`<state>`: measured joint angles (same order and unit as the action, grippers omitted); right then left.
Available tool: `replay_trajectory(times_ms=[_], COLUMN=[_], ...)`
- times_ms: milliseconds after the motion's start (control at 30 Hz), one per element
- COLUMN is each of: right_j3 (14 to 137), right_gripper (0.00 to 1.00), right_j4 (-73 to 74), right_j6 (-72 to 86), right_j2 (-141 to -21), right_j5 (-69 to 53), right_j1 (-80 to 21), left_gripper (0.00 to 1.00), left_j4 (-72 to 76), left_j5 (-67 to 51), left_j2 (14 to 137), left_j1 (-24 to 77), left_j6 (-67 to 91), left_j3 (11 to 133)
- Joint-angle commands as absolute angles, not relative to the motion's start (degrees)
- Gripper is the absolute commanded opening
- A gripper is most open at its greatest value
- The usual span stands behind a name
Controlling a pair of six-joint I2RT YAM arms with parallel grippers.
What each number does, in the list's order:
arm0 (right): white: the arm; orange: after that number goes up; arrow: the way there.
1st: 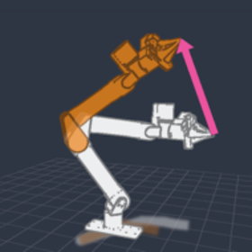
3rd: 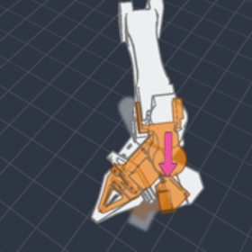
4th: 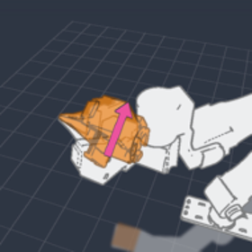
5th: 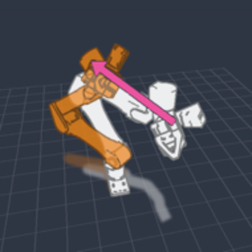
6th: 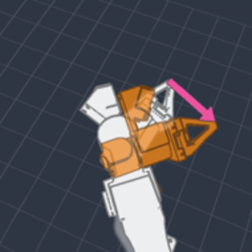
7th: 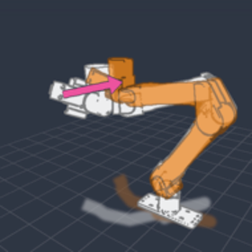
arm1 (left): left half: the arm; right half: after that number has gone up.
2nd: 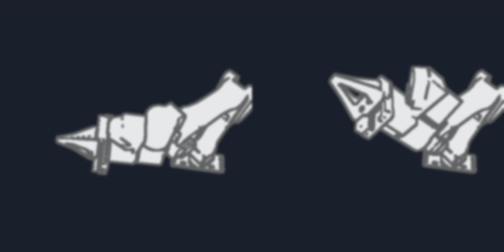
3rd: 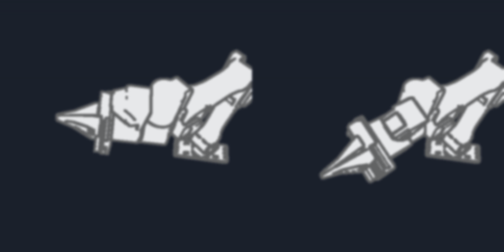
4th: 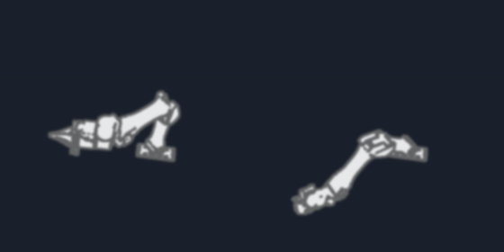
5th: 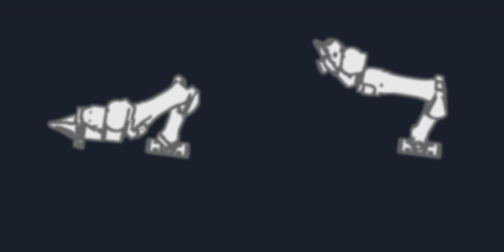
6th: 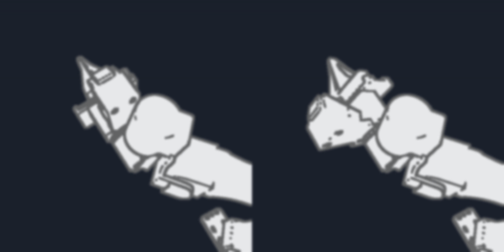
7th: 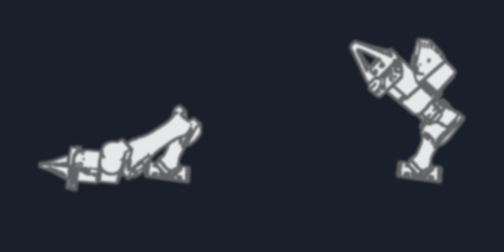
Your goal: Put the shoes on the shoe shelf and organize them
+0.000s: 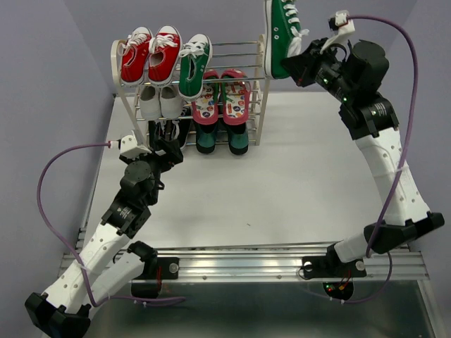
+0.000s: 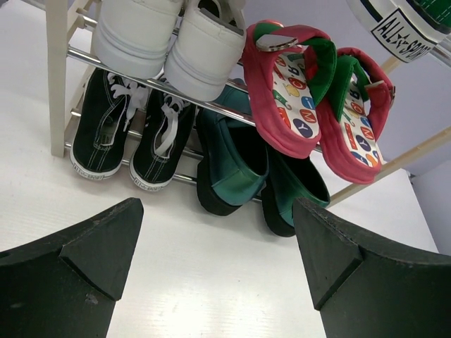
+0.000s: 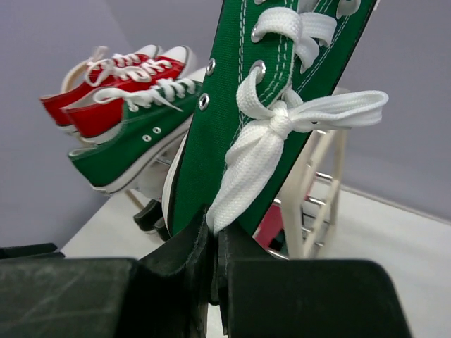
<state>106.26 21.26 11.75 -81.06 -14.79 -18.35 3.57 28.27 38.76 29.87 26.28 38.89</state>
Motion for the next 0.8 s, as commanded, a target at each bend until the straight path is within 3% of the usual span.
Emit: replay_trajectory(times_ms=[0, 167, 267, 433, 767], right_j3=[119.0, 132.9, 136.7, 140.4, 139.8], right_gripper=[0.01, 0.01, 0.01, 0.01, 0.01], right_j4=[15.7, 20.3, 19.5, 17.9, 19.3], right_j6=[9.4, 5.4, 3.0, -1.7, -3.6], right_j2=[-87.2, -98.6, -103.1, -108.4, -109.2], right_j5=[-21.1, -10.7, 5.5, 21.3, 35.0], right_j1=[-22.0, -30.3, -34.1, -37.1, -38.9], left_gripper=[0.99, 0.99, 0.99, 0.99, 0.99], left_j4=[5.2, 4.4, 3.7, 3.3, 3.3], left_j5=[30.4, 30.3, 30.8, 31.2, 31.3], left_j2=[38.1, 36.7, 36.0, 35.5, 35.9], left_j1=[29.7, 29.8, 29.8, 29.8, 29.8], left_j6=[26.7, 27.0, 27.4, 27.4, 27.4], left_j3=[39.3, 39.8, 39.9, 40.1, 40.1])
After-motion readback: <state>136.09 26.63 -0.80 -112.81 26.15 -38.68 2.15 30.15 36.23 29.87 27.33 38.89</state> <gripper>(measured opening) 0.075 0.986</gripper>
